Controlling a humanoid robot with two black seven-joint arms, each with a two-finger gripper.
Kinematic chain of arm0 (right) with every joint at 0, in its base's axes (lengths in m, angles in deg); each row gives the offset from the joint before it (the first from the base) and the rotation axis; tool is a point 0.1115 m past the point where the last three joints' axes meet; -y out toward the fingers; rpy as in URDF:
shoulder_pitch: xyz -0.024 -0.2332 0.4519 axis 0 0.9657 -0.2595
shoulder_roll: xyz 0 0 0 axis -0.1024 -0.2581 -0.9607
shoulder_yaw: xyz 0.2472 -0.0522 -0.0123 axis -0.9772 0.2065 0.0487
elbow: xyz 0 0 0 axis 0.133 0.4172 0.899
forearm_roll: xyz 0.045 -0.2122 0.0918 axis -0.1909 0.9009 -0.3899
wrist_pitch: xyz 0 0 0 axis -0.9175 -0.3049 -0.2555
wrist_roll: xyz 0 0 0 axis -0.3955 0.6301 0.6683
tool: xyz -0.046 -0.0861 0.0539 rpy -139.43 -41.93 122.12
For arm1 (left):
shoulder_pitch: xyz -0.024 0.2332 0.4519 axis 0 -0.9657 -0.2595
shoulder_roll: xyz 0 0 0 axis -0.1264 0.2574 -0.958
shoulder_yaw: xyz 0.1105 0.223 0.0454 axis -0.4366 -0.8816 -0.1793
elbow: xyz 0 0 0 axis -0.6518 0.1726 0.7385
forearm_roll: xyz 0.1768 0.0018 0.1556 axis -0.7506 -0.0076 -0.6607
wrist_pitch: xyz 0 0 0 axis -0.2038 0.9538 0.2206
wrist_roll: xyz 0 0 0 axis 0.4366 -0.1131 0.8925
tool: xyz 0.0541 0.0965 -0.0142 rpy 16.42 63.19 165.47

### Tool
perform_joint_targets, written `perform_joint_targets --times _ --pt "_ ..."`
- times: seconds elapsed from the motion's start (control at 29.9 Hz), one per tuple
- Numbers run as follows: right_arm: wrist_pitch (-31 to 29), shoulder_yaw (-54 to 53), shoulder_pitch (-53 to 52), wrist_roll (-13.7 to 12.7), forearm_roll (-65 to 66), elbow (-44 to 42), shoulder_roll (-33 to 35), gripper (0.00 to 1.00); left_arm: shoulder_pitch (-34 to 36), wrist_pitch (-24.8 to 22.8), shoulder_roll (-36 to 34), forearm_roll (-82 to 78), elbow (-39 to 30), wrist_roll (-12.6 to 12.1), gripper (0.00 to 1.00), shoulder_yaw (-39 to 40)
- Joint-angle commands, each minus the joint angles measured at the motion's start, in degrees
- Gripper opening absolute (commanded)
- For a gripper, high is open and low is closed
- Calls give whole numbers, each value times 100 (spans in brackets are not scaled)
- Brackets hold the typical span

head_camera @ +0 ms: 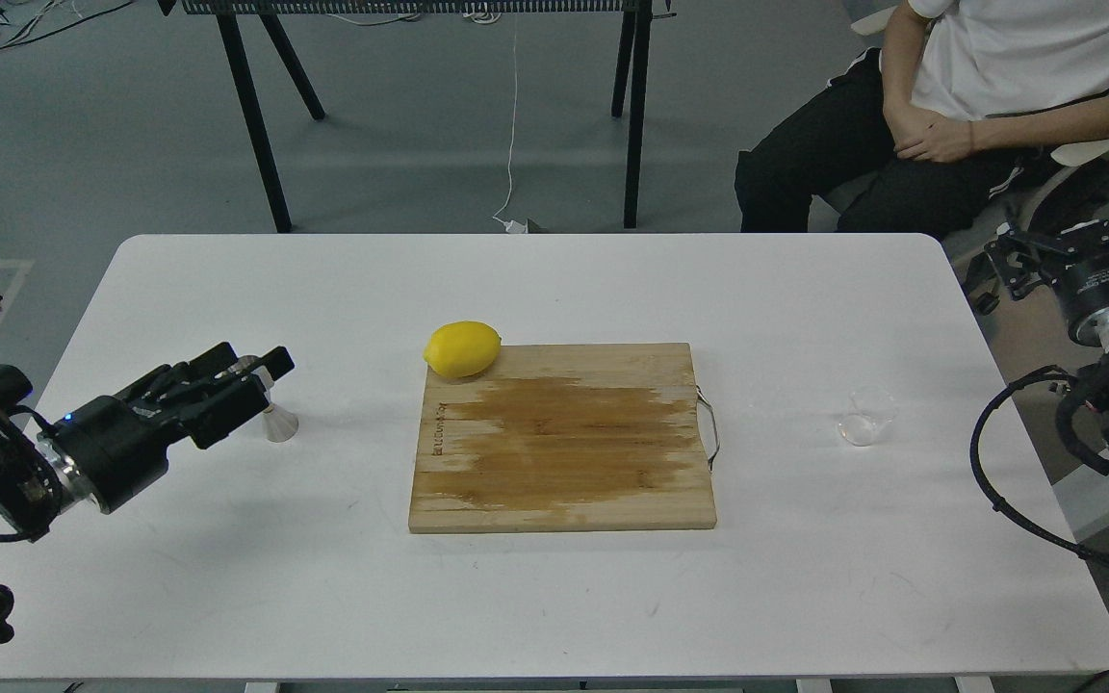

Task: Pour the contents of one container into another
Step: 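Grasp the metal jigger with the left gripper and lift it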

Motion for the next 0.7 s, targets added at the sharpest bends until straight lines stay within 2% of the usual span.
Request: perform_joint_targets --times 0.0,0.1,0.3,0.4,0.53,0.67 --pt "0 0 -6 -3 0 7 -7 100 10 834 204 -769 652 -179 95 -464" --pt "0 9 -6 -3 0 7 -7 100 106 1257 626 -1120 1503 -381 95 -596" --pt "0 17 -33 -11 0 7 1 100 492 1416 1373 -1596 2840 -364 93 -605" --pt "0 17 -50 -11 0 7 10 100 730 1443 1610 -1605 3368 -347 88 -605" --pt "0 35 -121 -11 0 7 10 100 1020 1443 1927 -1596 3808 -347 83 -649" --pt "0 35 -129 -11 0 7 10 100 1214 1443 2024 -1588 3950 -356 79 -842"
